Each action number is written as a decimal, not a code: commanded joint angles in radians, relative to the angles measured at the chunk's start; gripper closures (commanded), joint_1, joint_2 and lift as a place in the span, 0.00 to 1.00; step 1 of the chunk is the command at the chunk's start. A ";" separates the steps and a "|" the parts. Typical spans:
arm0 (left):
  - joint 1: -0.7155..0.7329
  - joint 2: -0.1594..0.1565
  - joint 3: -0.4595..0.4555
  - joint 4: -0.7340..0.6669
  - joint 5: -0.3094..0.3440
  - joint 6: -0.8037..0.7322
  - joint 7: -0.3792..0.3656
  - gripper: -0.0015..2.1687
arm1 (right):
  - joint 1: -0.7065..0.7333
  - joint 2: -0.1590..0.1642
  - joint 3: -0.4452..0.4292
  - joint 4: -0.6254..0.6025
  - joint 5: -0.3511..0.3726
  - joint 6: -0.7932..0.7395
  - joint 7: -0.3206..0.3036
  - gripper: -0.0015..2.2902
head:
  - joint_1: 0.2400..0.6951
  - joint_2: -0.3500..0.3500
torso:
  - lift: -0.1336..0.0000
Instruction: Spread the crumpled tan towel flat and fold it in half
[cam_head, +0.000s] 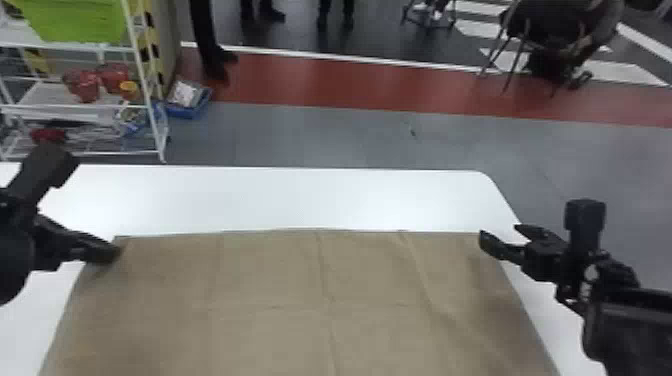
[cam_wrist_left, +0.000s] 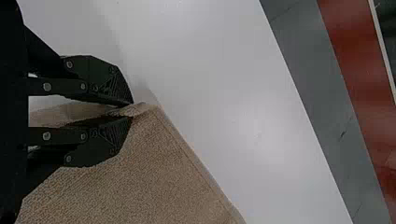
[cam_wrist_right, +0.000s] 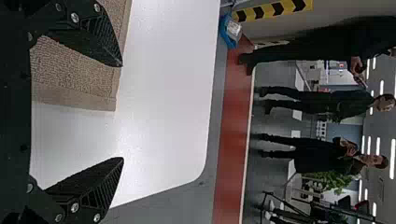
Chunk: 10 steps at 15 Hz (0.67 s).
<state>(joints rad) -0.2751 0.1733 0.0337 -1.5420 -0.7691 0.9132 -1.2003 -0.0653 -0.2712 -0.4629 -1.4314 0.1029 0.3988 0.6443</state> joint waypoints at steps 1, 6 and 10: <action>0.005 0.000 0.000 -0.006 -0.001 -0.003 -0.001 0.43 | -0.039 -0.003 0.010 0.055 0.014 -0.004 0.000 0.09 | 1.00 0.22 | 0.08; 0.013 0.003 0.009 -0.015 -0.001 -0.006 -0.009 0.43 | -0.062 -0.016 0.055 0.144 0.049 -0.059 0.002 0.10 | 1.00 0.23 | 0.08; 0.014 0.003 0.012 -0.015 -0.001 -0.012 -0.013 0.43 | -0.065 -0.017 0.073 0.170 0.058 -0.077 0.002 0.12 | 1.00 0.24 | 0.08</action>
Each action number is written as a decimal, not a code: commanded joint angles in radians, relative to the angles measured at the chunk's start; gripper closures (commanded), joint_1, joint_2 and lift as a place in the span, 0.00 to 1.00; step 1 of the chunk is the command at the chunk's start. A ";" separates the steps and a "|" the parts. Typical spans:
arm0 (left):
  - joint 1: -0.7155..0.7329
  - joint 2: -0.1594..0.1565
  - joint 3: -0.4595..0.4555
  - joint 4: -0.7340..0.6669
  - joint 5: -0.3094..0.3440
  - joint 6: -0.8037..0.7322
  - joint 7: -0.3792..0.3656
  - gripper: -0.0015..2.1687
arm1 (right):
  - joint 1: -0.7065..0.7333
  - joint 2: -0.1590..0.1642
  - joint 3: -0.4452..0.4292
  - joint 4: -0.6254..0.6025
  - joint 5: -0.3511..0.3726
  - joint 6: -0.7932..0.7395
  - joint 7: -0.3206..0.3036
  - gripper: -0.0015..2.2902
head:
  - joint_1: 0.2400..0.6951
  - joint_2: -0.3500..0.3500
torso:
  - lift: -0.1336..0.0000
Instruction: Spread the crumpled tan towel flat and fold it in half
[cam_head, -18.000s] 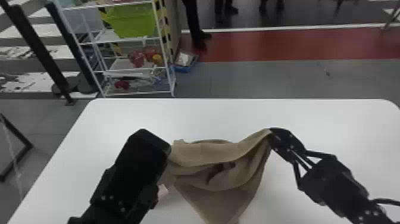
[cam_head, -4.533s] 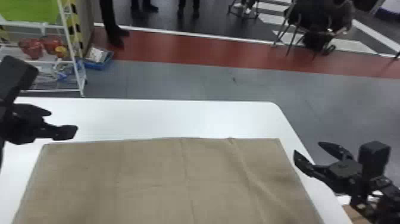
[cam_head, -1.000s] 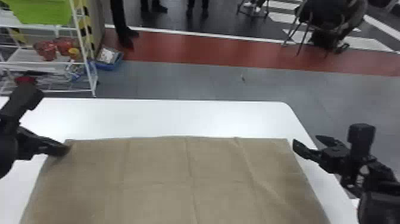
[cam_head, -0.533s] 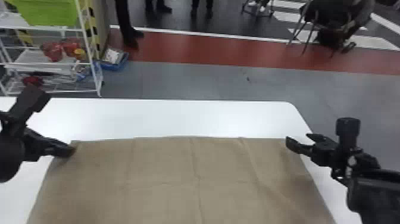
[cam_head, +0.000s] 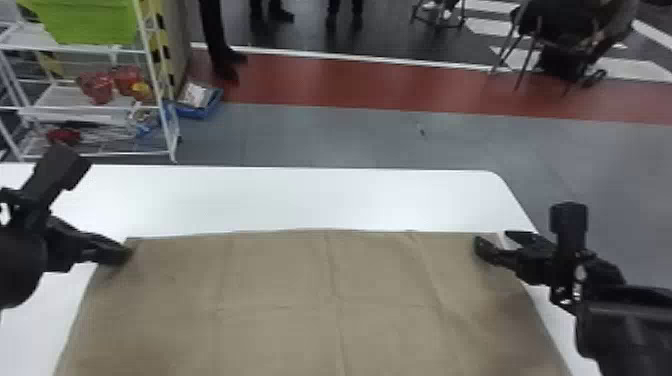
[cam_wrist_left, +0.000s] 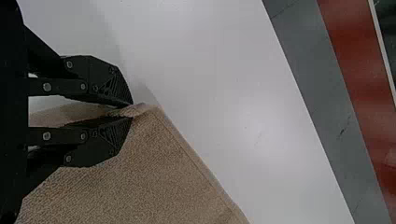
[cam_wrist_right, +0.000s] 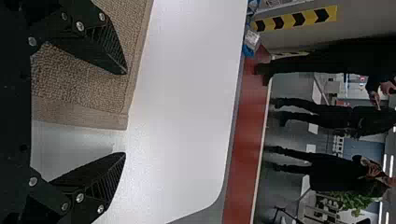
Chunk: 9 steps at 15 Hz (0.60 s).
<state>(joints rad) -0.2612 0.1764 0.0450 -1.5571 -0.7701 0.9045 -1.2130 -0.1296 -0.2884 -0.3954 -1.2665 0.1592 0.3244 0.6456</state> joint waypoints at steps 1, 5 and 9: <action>0.000 0.000 0.001 0.000 0.000 -0.003 -0.002 0.43 | -0.004 0.000 0.009 0.007 0.002 -0.003 -0.001 0.12 | 1.00 0.24 | 0.08; 0.000 0.003 0.001 0.000 0.000 -0.009 -0.007 0.43 | -0.007 0.002 0.018 0.009 0.000 -0.027 0.000 0.15 | 1.00 0.25 | 0.08; 0.000 0.005 0.001 0.000 0.000 -0.012 -0.005 0.43 | -0.007 0.002 0.024 0.010 -0.003 -0.055 0.008 0.24 | 1.00 0.27 | 0.08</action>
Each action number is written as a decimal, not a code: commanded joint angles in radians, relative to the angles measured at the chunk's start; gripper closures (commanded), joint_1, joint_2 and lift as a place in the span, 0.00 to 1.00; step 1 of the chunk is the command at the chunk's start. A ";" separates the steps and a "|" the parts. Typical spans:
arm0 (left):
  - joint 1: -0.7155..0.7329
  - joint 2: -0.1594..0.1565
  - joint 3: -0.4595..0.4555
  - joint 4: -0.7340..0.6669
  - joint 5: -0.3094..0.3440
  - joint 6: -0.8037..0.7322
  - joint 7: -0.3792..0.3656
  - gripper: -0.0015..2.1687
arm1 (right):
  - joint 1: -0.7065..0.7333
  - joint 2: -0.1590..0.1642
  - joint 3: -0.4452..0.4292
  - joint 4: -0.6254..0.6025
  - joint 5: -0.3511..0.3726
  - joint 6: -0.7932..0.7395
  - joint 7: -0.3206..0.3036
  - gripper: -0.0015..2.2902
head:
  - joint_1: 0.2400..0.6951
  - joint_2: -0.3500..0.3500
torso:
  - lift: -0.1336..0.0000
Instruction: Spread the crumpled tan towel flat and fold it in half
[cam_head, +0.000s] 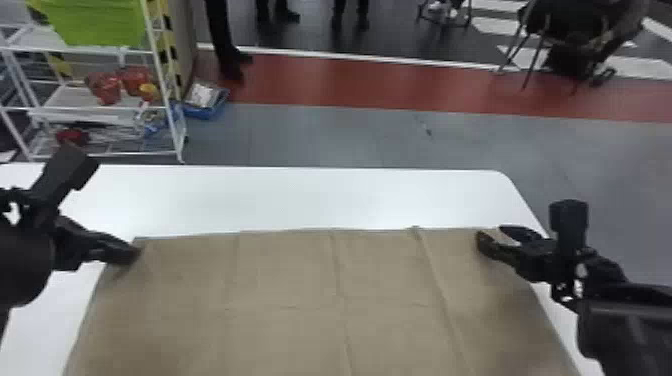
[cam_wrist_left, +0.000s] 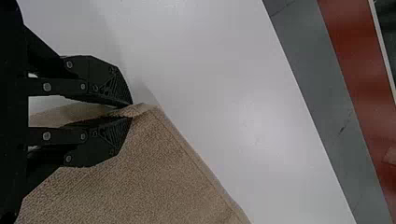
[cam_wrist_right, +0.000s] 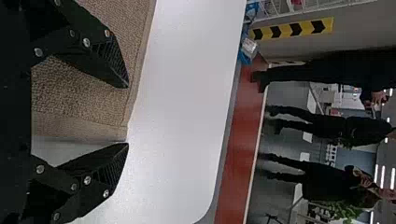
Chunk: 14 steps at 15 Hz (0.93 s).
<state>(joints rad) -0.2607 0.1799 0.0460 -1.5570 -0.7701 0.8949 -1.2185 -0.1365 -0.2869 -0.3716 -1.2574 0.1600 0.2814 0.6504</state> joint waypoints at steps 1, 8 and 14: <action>0.000 0.001 0.000 0.000 0.000 -0.003 0.001 0.43 | 0.003 0.002 -0.001 0.000 -0.005 -0.027 0.003 0.30 | 1.00 0.27 | 0.08; 0.001 0.000 0.028 0.000 0.000 -0.021 0.011 0.43 | 0.034 0.005 -0.018 -0.017 -0.025 -0.113 0.011 0.41 | 1.00 0.28 | 0.08; 0.090 -0.010 0.164 -0.104 0.068 -0.119 0.020 0.43 | 0.172 0.003 -0.062 -0.209 -0.094 -0.083 0.087 0.41 | 1.00 0.31 | 0.08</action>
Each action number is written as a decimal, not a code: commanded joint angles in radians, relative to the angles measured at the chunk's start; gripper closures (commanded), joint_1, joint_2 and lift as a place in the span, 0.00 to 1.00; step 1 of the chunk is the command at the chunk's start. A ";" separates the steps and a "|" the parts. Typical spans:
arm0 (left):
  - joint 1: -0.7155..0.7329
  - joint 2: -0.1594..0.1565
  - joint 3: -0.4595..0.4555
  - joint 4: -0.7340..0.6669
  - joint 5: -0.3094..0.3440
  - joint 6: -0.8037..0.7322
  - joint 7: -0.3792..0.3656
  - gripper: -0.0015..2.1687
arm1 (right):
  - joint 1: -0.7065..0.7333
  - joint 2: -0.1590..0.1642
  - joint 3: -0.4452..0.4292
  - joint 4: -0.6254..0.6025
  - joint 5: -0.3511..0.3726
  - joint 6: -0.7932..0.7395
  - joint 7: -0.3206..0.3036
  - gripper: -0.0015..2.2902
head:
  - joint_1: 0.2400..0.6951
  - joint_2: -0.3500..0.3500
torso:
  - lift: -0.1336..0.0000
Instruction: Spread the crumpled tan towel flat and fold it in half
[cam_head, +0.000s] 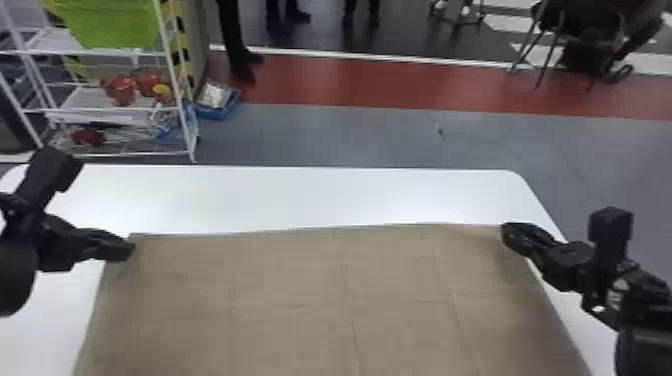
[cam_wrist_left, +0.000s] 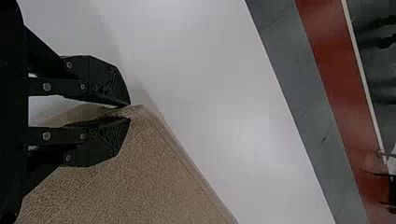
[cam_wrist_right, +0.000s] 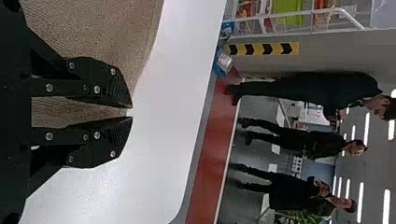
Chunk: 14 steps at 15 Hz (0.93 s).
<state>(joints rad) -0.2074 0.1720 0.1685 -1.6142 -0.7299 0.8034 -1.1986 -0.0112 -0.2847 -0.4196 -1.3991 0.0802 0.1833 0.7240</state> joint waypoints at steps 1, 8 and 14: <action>0.063 -0.003 0.063 -0.079 0.050 -0.031 0.002 0.43 | 0.077 -0.001 -0.019 -0.109 -0.028 0.019 0.018 0.41 | 1.00 0.32 | 0.08; 0.166 -0.008 0.131 -0.185 0.129 -0.138 -0.001 0.43 | 0.106 -0.005 -0.044 -0.207 -0.039 0.138 0.068 0.31 | 1.00 0.36 | 0.08; 0.161 -0.008 0.111 -0.187 0.122 -0.138 -0.012 0.43 | -0.121 -0.001 0.067 0.014 0.065 0.197 0.006 0.21 | 1.00 0.34 | 0.08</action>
<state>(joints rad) -0.0458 0.1636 0.2790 -1.7997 -0.6066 0.6651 -1.2084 -0.0774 -0.2856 -0.3844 -1.4455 0.1102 0.3746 0.7413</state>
